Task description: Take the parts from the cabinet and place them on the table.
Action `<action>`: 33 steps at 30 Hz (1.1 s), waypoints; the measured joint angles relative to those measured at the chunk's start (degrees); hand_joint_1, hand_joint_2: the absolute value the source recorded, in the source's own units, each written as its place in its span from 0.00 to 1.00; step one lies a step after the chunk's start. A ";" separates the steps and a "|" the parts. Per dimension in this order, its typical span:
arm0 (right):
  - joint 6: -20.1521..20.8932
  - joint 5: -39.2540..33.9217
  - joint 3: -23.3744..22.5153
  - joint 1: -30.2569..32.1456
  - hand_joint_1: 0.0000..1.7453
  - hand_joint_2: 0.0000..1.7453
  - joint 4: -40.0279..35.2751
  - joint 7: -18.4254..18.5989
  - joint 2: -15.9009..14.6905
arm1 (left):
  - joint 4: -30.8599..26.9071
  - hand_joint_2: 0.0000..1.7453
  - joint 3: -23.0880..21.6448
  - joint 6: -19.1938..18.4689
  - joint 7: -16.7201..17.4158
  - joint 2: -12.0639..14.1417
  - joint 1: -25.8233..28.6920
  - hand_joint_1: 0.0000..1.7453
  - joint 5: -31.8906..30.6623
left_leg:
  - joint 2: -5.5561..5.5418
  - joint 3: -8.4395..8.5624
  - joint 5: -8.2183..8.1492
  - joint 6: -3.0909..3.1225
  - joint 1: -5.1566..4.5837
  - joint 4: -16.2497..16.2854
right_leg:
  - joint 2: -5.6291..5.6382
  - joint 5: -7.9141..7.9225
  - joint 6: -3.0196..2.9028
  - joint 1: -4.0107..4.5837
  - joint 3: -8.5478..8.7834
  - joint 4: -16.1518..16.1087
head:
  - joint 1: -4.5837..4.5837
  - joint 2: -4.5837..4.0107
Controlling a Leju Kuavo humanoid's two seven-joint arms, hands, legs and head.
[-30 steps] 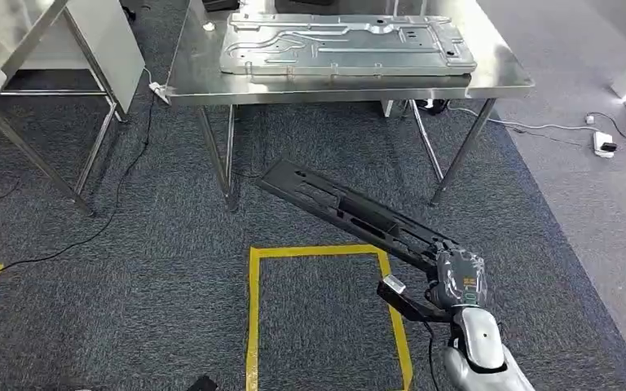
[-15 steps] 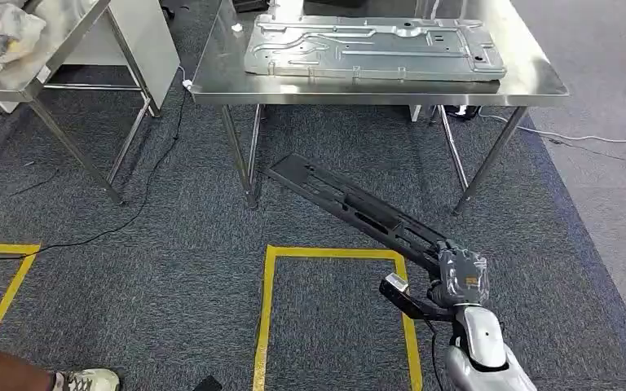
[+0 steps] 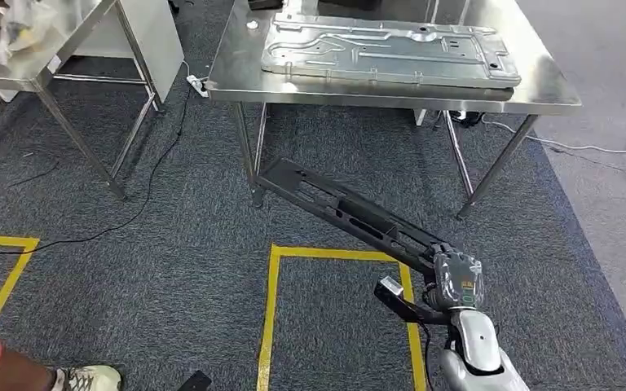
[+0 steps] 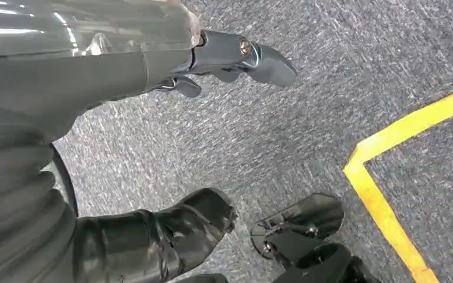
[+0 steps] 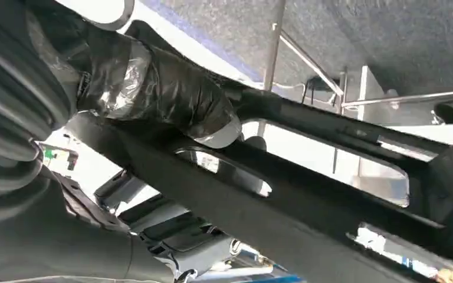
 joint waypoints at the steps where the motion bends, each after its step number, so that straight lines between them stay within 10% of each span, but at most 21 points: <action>1: -0.04 -0.11 -0.02 0.21 1.00 1.00 -0.33 0.15 -0.20 | 0.00 1.00 0.00 0.11 0.02 0.00 -0.06 0.00 0.00 | -0.03 0.01 -0.08 -0.05 -0.05 0.16 | 0.00 2.45 -0.24 0.04 1.98 -4.12 | 0.00 0.00; 3: -0.28 -0.15 -0.35 0.46 1.00 1.00 -1.14 0.15 -0.52 | 0.00 1.00 0.00 0.33 0.07 0.00 -0.24 0.00 0.04 | -0.02 0.03 -0.27 -0.30 -0.09 0.42 | -0.02 6.12 -1.06 0.24 6.71 -14.10 | 0.00 0.00; 9: -1.42 2.01 -0.96 0.33 1.00 1.00 -3.62 0.26 -1.53 | 0.00 1.00 0.31 0.33 0.07 0.09 -0.36 0.00 -0.13 | 0.04 -0.46 -0.84 -2.14 -0.25 1.19 | -0.15 6.66 -2.52 0.22 7.33 -15.73 | -0.02 0.00; 12: 0.98 1.66 -1.18 -1.71 1.00 1.00 -4.70 -0.33 -2.69 | 0.00 1.00 0.37 0.13 0.13 0.07 -0.36 0.00 -0.15 | 0.10 -5.27 -7.21 -2.95 0.02 12.31 | -0.13 6.81 -3.11 0.25 7.19 -15.81 | -0.09 0.00; 14: 1.60 1.31 -1.44 -2.43 1.00 1.00 -5.09 -0.57 -3.26 | 0.00 1.00 0.37 0.09 0.15 0.04 -0.32 0.00 -0.15 | 0.11 -7.84 -8.65 -3.25 0.20 18.02 | -0.21 6.80 -3.10 0.34 7.16 -15.69 | -0.09 0.00; 18: 5.06 0.52 -1.60 -5.10 1.00 1.00 -6.23 -1.42 -5.23 | 0.00 1.00 0.37 0.09 0.15 0.09 -0.44 0.00 -0.42 | 0.15 -0.40 -0.38 -2.78 0.29 3.10 | -0.04 6.37 -2.50 0.22 7.17 -15.00 | -0.09 0.00; 25: 9.88 -1.86 -1.62 -11.51 1.00 1.00 -9.38 -2.80 -11.19 | 0.00 1.00 0.37 -0.09 0.55 -0.09 -0.28 0.00 -0.26 | 0.04 0.49 -0.62 -0.28 0.07 0.16 | -0.06 5.06 -0.38 0.22 5.94 -13.46 | 0.00 0.00; 29: 10.27 -1.22 -1.62 -13.41 1.00 1.00 -10.40 -2.73 -12.66 | 0.00 1.00 0.39 -0.24 1.03 -0.09 -0.30 0.00 -0.17 | 0.05 0.41 -0.69 0.40 -0.08 0.22 | -0.06 -1.87 0.22 0.12 -1.77 2.64 | 0.00 0.00; 31: 10.67 -0.96 -1.62 -13.94 1.00 1.00 -10.82 -2.62 -13.07 | 0.00 1.00 0.39 -0.33 1.38 -0.17 -0.20 0.00 -0.39 | -0.05 0.43 -0.79 0.40 -0.08 0.40 | -0.07 0.66 0.21 0.04 -1.43 1.00 | -0.02 0.00; 33: 11.06 -0.98 -1.60 -15.05 1.00 1.00 -11.43 -2.58 -13.86 | 0.00 1.00 0.39 -0.44 1.68 -0.37 -0.28 0.00 -0.46 | -0.18 0.51 -1.03 0.19 -0.07 0.68 | -0.08 6.53 -0.11 -0.01 3.40 -9.61 | -0.02 0.00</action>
